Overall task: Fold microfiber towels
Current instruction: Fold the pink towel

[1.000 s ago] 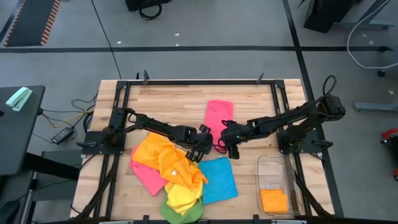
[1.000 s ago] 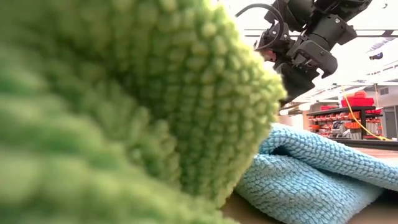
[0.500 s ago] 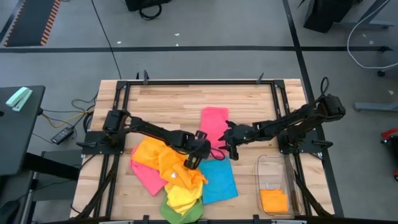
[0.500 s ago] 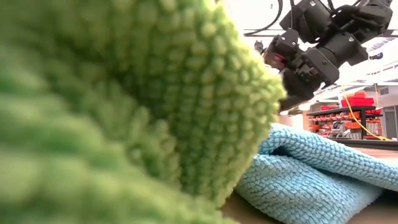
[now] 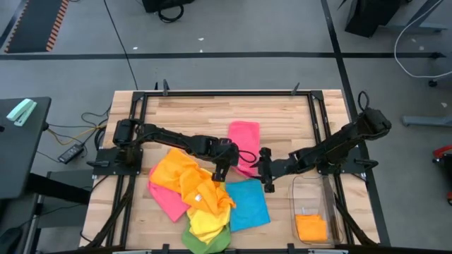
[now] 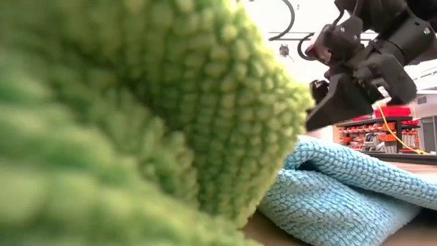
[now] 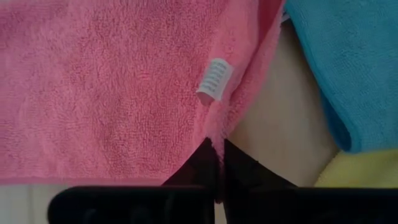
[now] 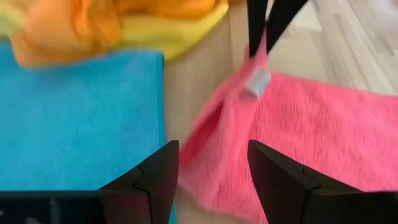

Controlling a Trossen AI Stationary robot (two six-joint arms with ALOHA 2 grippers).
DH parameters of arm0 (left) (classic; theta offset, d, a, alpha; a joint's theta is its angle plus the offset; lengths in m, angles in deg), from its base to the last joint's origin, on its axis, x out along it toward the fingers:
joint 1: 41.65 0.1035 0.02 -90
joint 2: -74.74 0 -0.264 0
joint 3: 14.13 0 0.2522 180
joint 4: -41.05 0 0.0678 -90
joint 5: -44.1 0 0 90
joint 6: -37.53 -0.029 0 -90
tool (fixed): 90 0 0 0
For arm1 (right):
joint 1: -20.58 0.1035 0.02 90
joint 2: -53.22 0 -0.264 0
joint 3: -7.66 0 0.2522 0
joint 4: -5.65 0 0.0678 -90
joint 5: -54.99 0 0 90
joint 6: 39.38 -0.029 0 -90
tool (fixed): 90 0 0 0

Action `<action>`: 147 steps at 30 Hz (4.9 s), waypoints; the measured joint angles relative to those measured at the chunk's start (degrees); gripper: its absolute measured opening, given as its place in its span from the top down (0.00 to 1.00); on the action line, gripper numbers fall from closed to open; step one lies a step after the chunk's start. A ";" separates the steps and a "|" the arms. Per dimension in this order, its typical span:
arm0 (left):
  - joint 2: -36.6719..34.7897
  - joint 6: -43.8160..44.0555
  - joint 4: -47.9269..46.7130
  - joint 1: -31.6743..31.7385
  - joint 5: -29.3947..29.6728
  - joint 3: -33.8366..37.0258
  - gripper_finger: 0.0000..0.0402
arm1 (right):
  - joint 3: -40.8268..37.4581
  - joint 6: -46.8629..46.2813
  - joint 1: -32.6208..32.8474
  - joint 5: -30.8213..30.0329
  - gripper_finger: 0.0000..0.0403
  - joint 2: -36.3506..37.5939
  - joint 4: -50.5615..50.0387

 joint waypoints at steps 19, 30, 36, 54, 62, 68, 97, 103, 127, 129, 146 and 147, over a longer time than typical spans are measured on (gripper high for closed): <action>0.07 1.31 -2.40 0.86 0.11 0.00 0.93 | 2.40 12.26 2.67 -4.05 0.50 -8.13 3.30; 0.07 1.58 -2.51 0.90 0.20 0.00 0.95 | 2.40 13.97 3.48 -6.19 0.41 -8.13 2.02; 0.07 2.67 -2.47 0.92 0.21 0.00 0.95 | 2.40 14.02 4.98 -10.33 0.30 -9.71 3.36; 0.09 3.77 -3.27 0.33 0.21 0.00 0.97 | 8.27 14.10 5.14 -20.99 0.30 -17.17 0.28; 0.11 2.83 -3.28 -0.22 0.14 0.00 0.94 | 8.22 13.54 5.14 -21.72 0.35 -17.01 1.13; 0.11 2.95 -4.09 -0.17 0.17 0.00 0.93 | 8.22 12.83 5.21 -20.22 0.46 -17.01 2.23; -0.10 -0.62 -2.94 -0.32 -0.04 0.23 0.94 | 8.24 3.72 7.13 -14.21 0.89 -4.88 -11.32; -0.28 -1.91 -2.88 1.31 0.29 -0.72 0.92 | 8.24 0.12 4.99 -12.45 0.89 -3.61 -15.13; 0.51 -6.45 2.02 8.37 3.22 -0.46 0.95 | 8.24 -2.86 -3.69 -10.94 0.89 -3.65 -20.78; 0.52 -6.45 1.93 8.76 3.22 -0.46 0.96 | 8.24 -2.98 -4.23 -10.96 0.89 -3.65 -21.12; 4.09 -7.08 3.21 11.06 3.24 -0.39 0.96 | 8.11 -2.12 -8.28 -7.15 0.89 -3.92 -22.25; 4.44 -7.09 3.33 11.16 3.25 -0.37 0.96 | 8.09 -1.75 -8.48 -7.15 0.89 -4.00 -22.47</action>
